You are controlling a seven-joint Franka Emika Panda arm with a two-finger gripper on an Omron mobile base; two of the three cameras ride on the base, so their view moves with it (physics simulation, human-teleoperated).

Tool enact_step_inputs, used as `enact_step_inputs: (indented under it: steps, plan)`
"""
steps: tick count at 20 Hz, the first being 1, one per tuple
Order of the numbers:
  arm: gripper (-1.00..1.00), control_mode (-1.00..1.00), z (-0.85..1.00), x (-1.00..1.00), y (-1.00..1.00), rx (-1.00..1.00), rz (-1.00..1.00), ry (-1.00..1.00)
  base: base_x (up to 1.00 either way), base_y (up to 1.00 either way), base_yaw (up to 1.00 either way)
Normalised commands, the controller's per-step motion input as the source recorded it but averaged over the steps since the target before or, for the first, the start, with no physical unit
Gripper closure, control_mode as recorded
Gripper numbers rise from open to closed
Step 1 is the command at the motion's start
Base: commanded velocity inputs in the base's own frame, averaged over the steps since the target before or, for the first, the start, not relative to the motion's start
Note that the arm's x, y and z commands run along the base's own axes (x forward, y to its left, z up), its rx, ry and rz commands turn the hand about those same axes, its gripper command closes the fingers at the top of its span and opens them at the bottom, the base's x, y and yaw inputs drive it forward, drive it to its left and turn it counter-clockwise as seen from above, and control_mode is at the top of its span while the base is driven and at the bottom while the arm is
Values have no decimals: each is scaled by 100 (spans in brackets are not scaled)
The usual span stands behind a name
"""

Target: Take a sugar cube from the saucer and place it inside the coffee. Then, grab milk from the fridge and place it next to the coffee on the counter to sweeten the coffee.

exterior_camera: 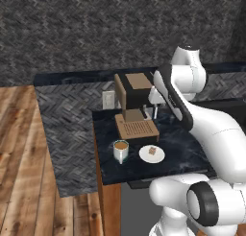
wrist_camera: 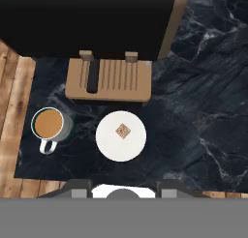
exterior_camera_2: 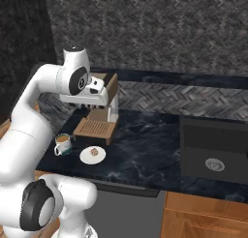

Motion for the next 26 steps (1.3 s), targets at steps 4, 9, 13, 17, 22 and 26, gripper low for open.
enact_step_inputs:
  steps: [4, 9, 13, 17, 22, 26]
  plan:
    - [-100, -100, -24, -10, -1, 0, 0, -1, 0, 0, 0]
    - [-100, -100, -72, -17, -14, -3, -2, 0, 0, 0, 0]
    - [-100, -100, -39, -37, -28, -8, 0, 5, 0, 0, 0]
    - [-100, -100, -52, -14, -12, -6, -1, 2, 0, 0, 0]
    - [-100, -100, -61, 0, 0, 0, -2, -8, 0, 0, 0]
    - [-100, -100, -48, 0, 0, 3, -2, -8, 0, 0, 0]
